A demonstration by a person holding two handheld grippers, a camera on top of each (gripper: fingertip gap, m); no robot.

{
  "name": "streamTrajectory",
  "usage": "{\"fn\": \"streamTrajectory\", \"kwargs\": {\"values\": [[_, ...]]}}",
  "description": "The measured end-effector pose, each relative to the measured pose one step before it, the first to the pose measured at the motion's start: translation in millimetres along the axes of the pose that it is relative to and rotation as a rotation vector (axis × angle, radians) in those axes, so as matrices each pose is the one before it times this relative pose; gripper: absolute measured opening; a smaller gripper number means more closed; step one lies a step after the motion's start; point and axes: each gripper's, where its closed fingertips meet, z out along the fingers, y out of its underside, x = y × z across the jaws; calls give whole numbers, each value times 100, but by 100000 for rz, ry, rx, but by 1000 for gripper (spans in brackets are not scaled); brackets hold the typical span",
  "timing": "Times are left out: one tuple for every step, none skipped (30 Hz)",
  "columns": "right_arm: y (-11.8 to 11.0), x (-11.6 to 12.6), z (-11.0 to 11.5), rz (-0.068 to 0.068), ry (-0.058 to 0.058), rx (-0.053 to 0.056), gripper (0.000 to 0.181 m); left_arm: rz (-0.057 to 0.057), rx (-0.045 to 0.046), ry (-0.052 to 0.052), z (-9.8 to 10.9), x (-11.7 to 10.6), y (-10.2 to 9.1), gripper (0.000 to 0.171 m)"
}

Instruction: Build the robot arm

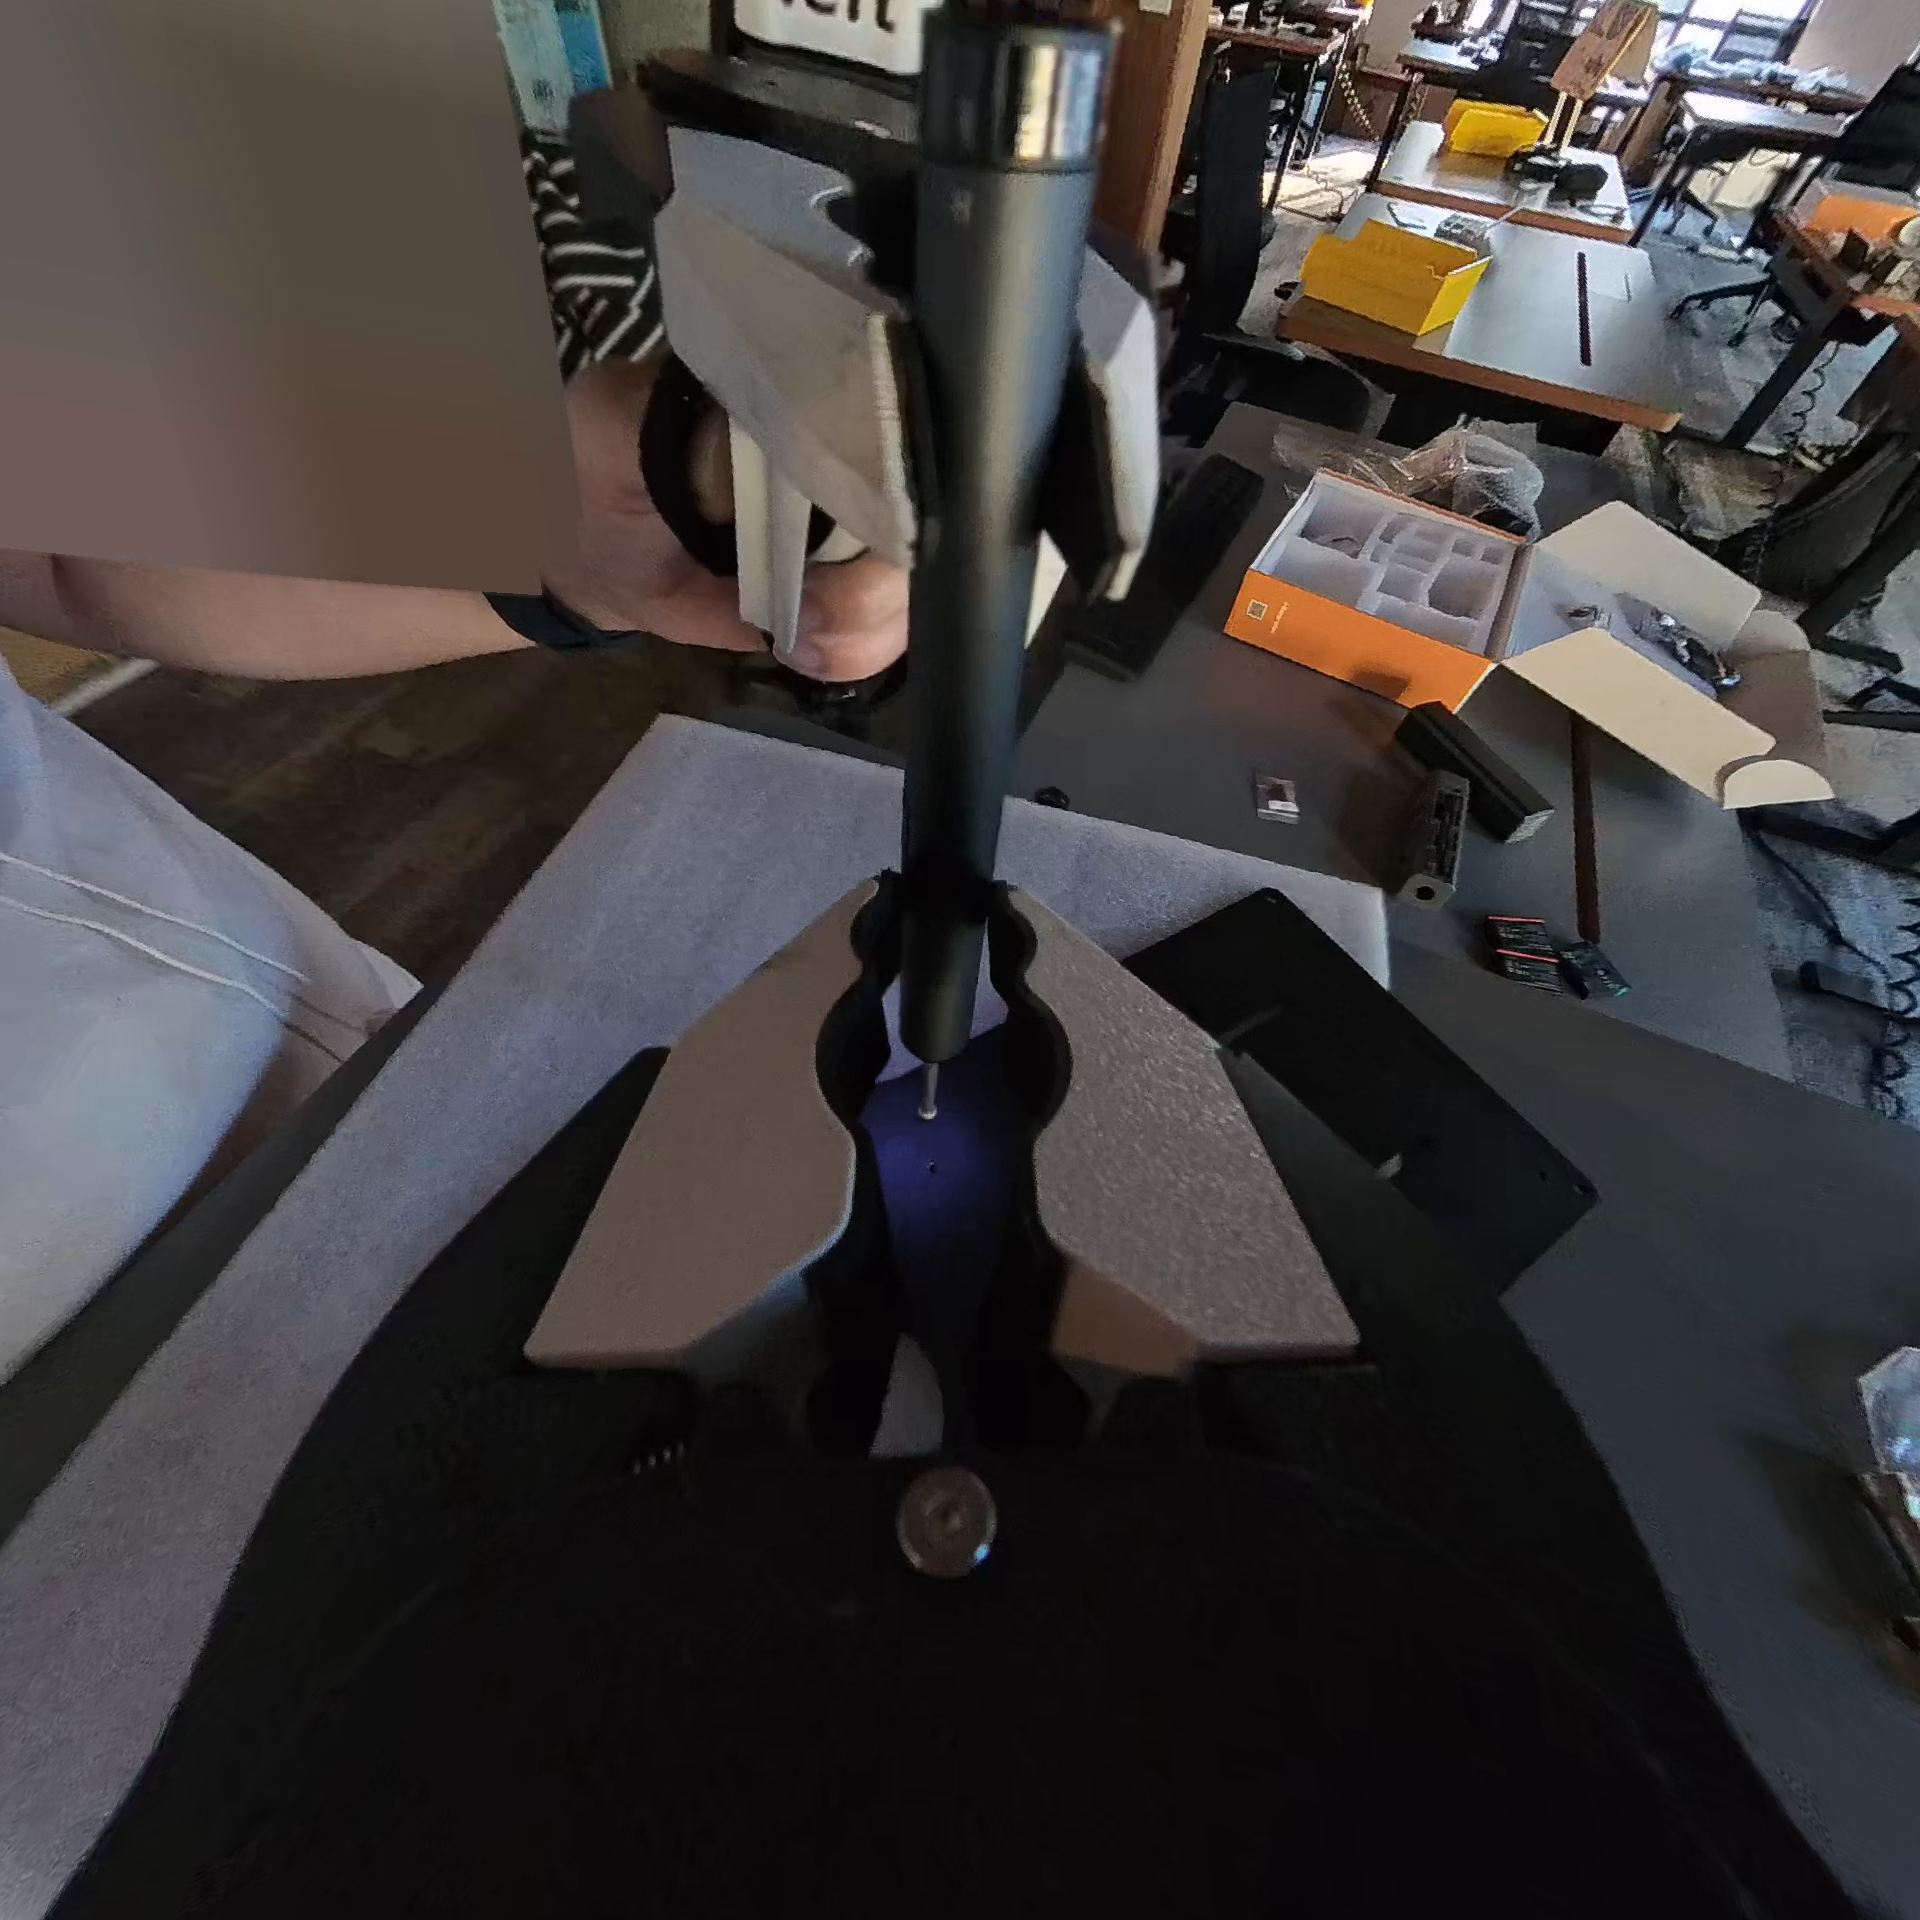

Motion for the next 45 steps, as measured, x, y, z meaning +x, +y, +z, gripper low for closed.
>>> {"fn": "streamTrajectory", "kwargs": {"values": [[-12,2,10,1347,-718,870,15,-157,69,4,-15,-30,-6,18],[-15,-5,-5,46,-212,820,15,-151,-2,77,-2,6,8,18],[11,3,-14,-661,304,177,15,159,-84,-33,4,6,5,17],[18,-13,-9,-856,611,-616,14,266,-96,11,-1,26,9,18],[15,-32,-20,-859,342,-1123,14,67,-2,247,17,56,4,17],[18,-8,-17,-792,310,-1254,14,-30,152,194,27,53,3,17],[12,-4,-13,-654,304,-734,14,-22,189,82,20,17,-5,18],[9,13,1,-529,205,-237,14,-77,80,57,11,4,-2,18],[-7,33,0,-68,113,172,14,-48,-27,-94,2,-32,1,18],[-6,22,15,518,-130,473,14,20,-84,-211,-23,-54,-12,18],[-22,25,29,1257,-426,845,15,-32,-71,-241,-30,-62,-5,18],[-24,20,22,1001,-315,729,15,-98,-9,-152,-42,-59,-6,18],[-8,2,22,-840,335,569,14,-156,82,15,-44,-40,0,18],[13,-9,-7,-1222,607,-68,14,-196,141,196,-15,20,-3,17],[23,-32,-26,-482,408,-912,14,-68,174,261,6,59,8,18],[16,-28,-18,-986,321,-1205,14,129,186,138,27,69,3,18],[11,-11,-17,-1373,329,-823,14,137,160,-22,26,48,-4,18],[13,3,-4,-341,185,-366,14,-40,154,-57,5,14,1,17],[1,-5,-10,231,23,141,14,-207,144,89,20,-5,-4,18],[8,13,-10,178,4,194,14,-274,79,156,6,-10,-8,18],[12,2,-19,-154,37,42,14,-120,-40,105,38,5,-5,18],[10,10,-38,-457,65,-286,14,150,-169,46,49,19,10,17],[22,-4,-45,-569,151,-522,14,220,-264,-1,87,18,6,17],[31,18,-54,-490,197,-438,14,176,-307,-17,104,11,2,17],[26,11,-59,-77,-147,-167,14,147,-290,16,117,0,7,17],[34,1,-51,908,-647,220,14,135,-296,9,111,8,8,17],[-9,-23,-60,2242,-1402,732,15,169,-366,-21,106,3,8,18],[-2,-23,-56,1553,-1128,684,15,222,-465,-44,111,31,16,18],[3,-15,-48,-336,-173,720,14,318,-439,-106,108,37,14,18],[10,-7,-26,-1464,624,381,14,350,-231,-106,58,32,13,18],[23,-26,-17,-1039,722,-388,14,99,-1,106,19,48,5,18],[26,-38,-14,-299,438,-1020,14,-229,182,352,8,84,7,18],[18,-11,-11,-720,466,-1189,14,-291,309,255,15,59,-3,18],[14,-3,8,-1261,604,-824,14,-219,315,45,1,27,-4,18],[-9,7,21,-898,411,-283,14,-252,250,3,-7,-4,-8,18],[-1,21,12,-175,-83,97,14,-312,193,-27,-29,-28,-14,18],[-24,39,38,604,-438,509,14,-236,123,-263,-47,-63,-15,18],[-35,17,43,2004,-847,1064,15,-108,10,-409,-53,-76,-17,18],[-40,9,46,2119,-897,1032,15,-134,-83,-245,-54,-72,-17,18],[-24,-9,26,980,-498,648,15,-257,-94,-30,-41,-37,-5,18],[8,-7,-20,-724,266,90,15,-262,-77,169,-10,2,-5,18],[28,-14,-22,-1934,959,-509,14,-115,-78,160,26,54,15,18],[36,-29,-22,-766,732,-1287,14,124,-15,80,30,76,14,18],[36,-22,-38,-471,307,-1627,14,131,61,93,35,76,13,18],[15,11,-8,-997,413,-801,14,-70,142,-6,49,33,-4,18]]}}
